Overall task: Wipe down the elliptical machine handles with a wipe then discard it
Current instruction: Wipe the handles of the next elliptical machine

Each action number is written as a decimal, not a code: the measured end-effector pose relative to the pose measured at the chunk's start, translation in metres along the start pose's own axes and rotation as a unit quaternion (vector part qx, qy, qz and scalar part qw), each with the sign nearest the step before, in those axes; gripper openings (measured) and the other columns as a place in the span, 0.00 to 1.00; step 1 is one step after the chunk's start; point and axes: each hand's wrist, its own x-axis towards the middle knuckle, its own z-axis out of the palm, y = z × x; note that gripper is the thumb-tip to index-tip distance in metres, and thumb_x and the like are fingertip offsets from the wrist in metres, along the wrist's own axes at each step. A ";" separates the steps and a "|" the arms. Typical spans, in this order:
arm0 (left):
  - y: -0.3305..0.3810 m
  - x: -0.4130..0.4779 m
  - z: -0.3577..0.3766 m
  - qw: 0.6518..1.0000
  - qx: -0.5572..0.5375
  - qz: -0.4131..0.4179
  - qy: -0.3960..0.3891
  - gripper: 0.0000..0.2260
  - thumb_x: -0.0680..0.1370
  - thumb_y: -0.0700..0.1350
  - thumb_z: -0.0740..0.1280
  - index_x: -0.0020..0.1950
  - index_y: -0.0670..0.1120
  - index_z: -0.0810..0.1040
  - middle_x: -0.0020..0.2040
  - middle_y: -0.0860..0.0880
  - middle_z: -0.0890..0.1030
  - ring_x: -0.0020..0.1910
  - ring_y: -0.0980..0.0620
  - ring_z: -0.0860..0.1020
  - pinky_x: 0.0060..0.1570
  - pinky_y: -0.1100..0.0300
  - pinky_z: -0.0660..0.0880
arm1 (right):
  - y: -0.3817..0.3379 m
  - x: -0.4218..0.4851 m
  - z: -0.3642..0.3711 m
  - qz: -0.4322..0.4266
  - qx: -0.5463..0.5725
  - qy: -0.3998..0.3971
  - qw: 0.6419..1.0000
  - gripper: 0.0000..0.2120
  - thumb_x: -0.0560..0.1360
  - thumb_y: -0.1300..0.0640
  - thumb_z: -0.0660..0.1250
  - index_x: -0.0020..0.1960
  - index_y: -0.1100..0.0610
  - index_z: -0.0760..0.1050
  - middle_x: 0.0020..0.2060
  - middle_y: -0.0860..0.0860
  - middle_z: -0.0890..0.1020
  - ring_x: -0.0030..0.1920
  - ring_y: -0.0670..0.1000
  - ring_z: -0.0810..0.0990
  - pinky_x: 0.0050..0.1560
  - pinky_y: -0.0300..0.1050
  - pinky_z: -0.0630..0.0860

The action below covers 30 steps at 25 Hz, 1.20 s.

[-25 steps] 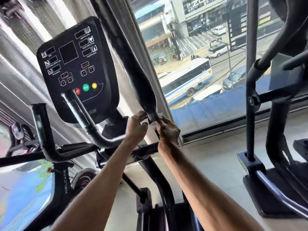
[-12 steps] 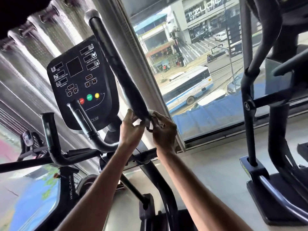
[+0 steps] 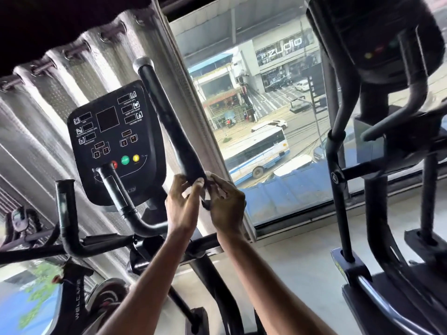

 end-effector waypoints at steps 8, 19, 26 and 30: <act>0.008 0.004 0.015 0.998 -0.014 -0.011 0.057 0.15 0.77 0.60 0.65 0.46 0.49 0.73 0.42 0.36 0.78 0.42 0.45 0.78 0.54 0.40 0.80 | -0.008 0.009 -0.014 -0.050 -0.028 -0.046 0.997 0.12 0.77 0.64 0.70 0.57 0.54 0.85 0.48 0.38 0.84 0.51 0.34 0.82 0.55 0.37 0.79; 0.013 -0.017 0.044 0.991 0.072 -0.036 0.109 0.12 0.84 0.48 0.63 0.58 0.39 0.74 0.46 0.55 0.79 0.35 0.72 0.79 0.37 0.77 0.69 | 0.091 0.059 -0.012 0.026 -0.145 -0.130 0.980 0.11 0.77 0.60 0.70 0.55 0.49 0.86 0.47 0.41 0.83 0.48 0.44 0.83 0.54 0.38 0.77; -0.012 -0.006 0.053 0.982 0.100 -0.055 0.148 0.11 0.78 0.36 0.72 0.58 0.39 0.76 0.42 0.63 0.85 0.38 0.65 0.84 0.47 0.68 0.75 | 0.096 0.088 -0.019 0.109 -0.210 -0.214 0.948 0.11 0.78 0.60 0.69 0.58 0.51 0.85 0.54 0.48 0.84 0.54 0.47 0.81 0.46 0.25 0.64; -0.020 -0.003 0.056 0.976 0.093 -0.054 0.188 0.12 0.76 0.37 0.74 0.56 0.48 0.79 0.48 0.56 0.86 0.47 0.60 0.85 0.44 0.71 0.77 | 0.032 0.078 -0.018 -0.023 -0.082 -0.248 0.965 0.10 0.77 0.63 0.69 0.55 0.55 0.86 0.52 0.48 0.86 0.50 0.43 0.83 0.53 0.28 0.74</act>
